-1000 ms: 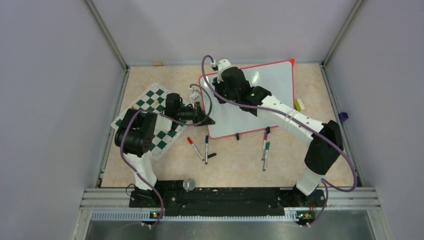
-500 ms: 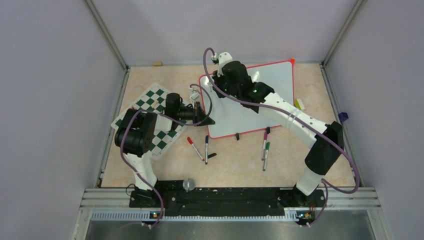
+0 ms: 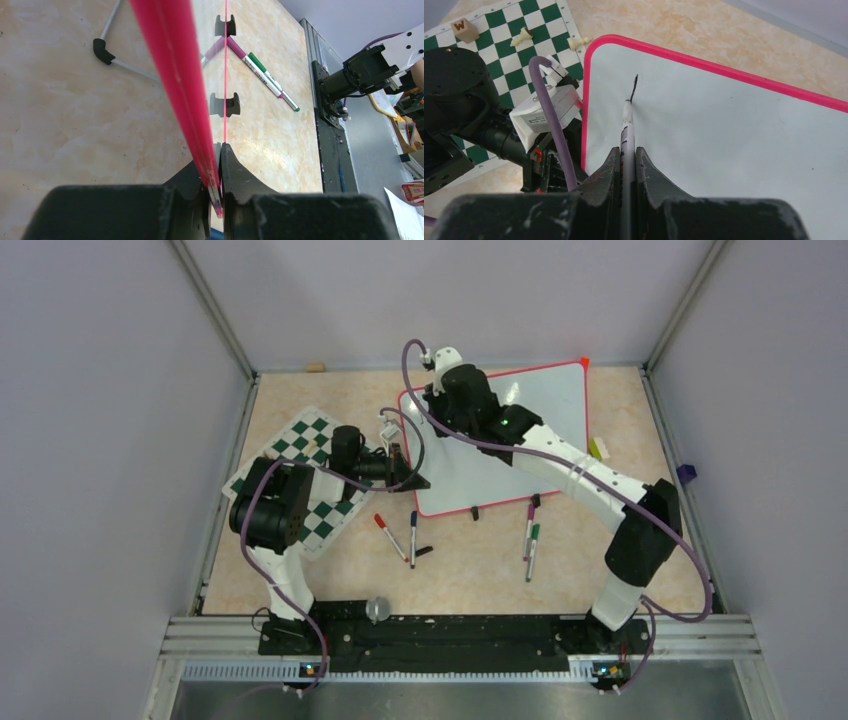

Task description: Write a sentence on the whiteboard

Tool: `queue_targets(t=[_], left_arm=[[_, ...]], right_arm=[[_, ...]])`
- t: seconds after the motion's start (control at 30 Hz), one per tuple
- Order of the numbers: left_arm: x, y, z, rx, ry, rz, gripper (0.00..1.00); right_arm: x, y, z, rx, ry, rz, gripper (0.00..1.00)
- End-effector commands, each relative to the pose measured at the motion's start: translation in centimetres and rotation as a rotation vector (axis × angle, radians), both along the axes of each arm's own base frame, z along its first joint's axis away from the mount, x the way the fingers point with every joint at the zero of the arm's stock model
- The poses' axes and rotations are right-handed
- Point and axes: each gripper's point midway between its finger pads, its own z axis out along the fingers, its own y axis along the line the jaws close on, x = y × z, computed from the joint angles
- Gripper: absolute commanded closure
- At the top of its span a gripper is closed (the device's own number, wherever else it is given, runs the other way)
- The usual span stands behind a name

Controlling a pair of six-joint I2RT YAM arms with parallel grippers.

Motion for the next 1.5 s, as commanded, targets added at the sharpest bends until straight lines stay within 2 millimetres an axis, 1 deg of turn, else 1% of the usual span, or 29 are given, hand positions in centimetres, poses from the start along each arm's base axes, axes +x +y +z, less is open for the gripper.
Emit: queue_targets(t=[0.0, 0.3, 0.6, 0.83, 0.9, 0.97, 1.17, 1.27, 1.37, 1.47], left_arm=[[-1.5, -0.2, -1.4, 0.024, -0.039, -0.058, 1.0], [-1.5, -0.2, -1.5, 0.027, -0.039, -0.059, 1.0], [-1.5, -0.2, -1.6, 0.03, -0.037, -0.058, 1.0], [-1.4, -0.2, -1.6, 0.031, -0.038, -0.057, 1.0], [-1.5, -0.2, -1.6, 0.03, -0.039, -0.059, 1.0], [-1.5, -0.2, -1.6, 0.031, -0.038, -0.058, 1.0], [-1.5, -0.2, -1.6, 0.031, -0.037, -0.058, 1.0], [-1.4, -0.2, -1.6, 0.032, -0.039, -0.057, 1.0], [-1.4, -0.2, -1.6, 0.031, -0.038, -0.058, 1.0], [-1.5, -0.2, -1.6, 0.032, -0.036, -0.058, 1.0]], right_arm=[[1.2, 0.5, 2.0, 0.029, -0.052, -0.011, 1.0], [1.5, 0.0, 0.9, -0.009, -0.041, -0.04, 1.0], [2.0, -2.3, 0.8, -0.057, -0.056, -0.124, 1.0], [2.0, -4.0, 1.2, -0.067, -0.065, -0.17, 1.0], [1.9, -4.1, 1.5, -0.058, -0.068, -0.172, 1.0], [1.7, -3.9, 2.1, -0.037, -0.068, -0.155, 1.0], [1.0, -3.3, 5.4, 0.055, -0.104, -0.112, 1.0], [1.0, -3.4, 6.7, 0.087, -0.124, -0.108, 1.0], [1.3, -3.4, 7.2, 0.1, -0.137, -0.114, 1.0], [1.7, -3.3, 6.8, 0.096, -0.132, -0.116, 1.0]])
